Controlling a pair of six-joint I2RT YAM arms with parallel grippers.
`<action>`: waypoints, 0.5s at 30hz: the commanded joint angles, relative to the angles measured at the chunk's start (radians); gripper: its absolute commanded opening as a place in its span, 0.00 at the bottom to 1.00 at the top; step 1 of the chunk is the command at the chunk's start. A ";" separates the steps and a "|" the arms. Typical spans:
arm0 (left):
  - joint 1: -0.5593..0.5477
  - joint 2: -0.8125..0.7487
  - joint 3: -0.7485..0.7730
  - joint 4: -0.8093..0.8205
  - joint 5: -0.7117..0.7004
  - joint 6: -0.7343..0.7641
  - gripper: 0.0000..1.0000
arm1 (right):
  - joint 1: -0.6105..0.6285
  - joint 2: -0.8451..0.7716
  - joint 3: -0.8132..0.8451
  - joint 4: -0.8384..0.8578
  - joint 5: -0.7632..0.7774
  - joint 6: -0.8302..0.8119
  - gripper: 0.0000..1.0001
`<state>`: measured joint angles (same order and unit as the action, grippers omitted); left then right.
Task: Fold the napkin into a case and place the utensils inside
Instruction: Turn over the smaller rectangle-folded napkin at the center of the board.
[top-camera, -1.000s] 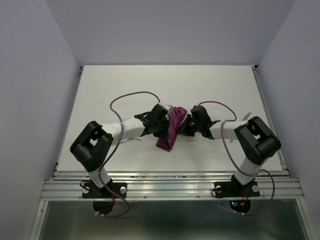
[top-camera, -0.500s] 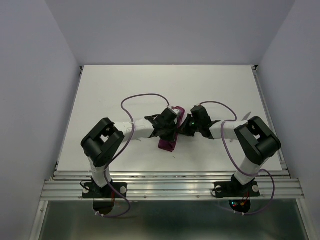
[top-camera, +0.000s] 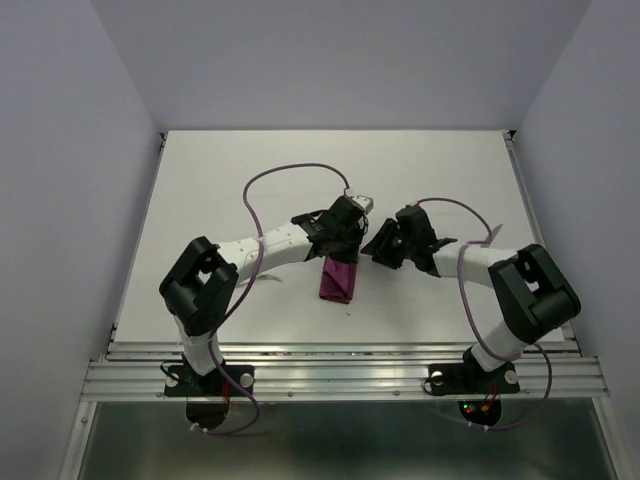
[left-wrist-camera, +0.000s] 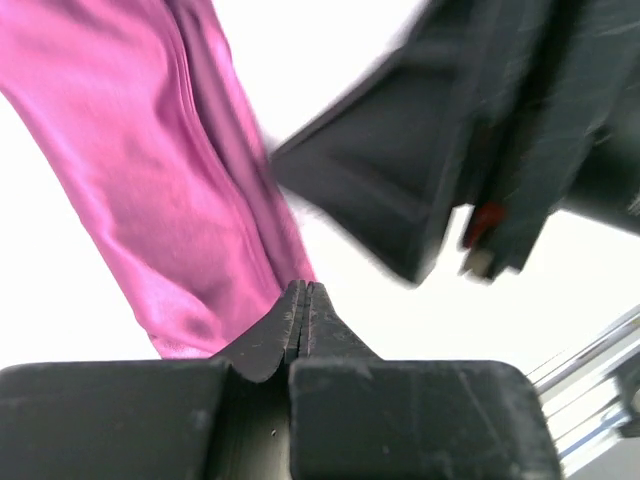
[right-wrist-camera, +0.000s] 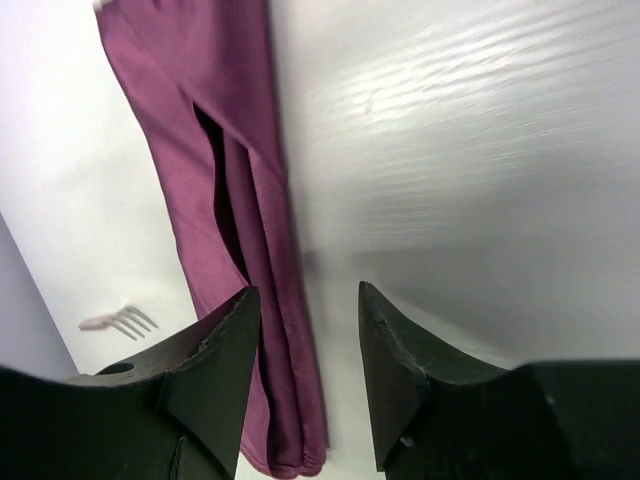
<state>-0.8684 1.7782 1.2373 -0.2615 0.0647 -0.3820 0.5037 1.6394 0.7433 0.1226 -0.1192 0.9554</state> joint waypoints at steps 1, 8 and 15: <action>0.000 -0.053 0.065 -0.036 -0.029 0.019 0.04 | -0.094 -0.137 -0.038 -0.055 0.062 -0.041 0.50; -0.003 0.016 0.132 -0.068 -0.118 -0.082 0.39 | -0.257 -0.262 -0.082 -0.161 0.110 -0.132 0.62; -0.067 0.119 0.238 -0.174 -0.294 -0.156 0.68 | -0.314 -0.276 -0.105 -0.181 0.105 -0.159 0.70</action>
<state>-0.8925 1.8660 1.4113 -0.3534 -0.1020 -0.4862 0.1974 1.3796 0.6460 -0.0406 -0.0296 0.8310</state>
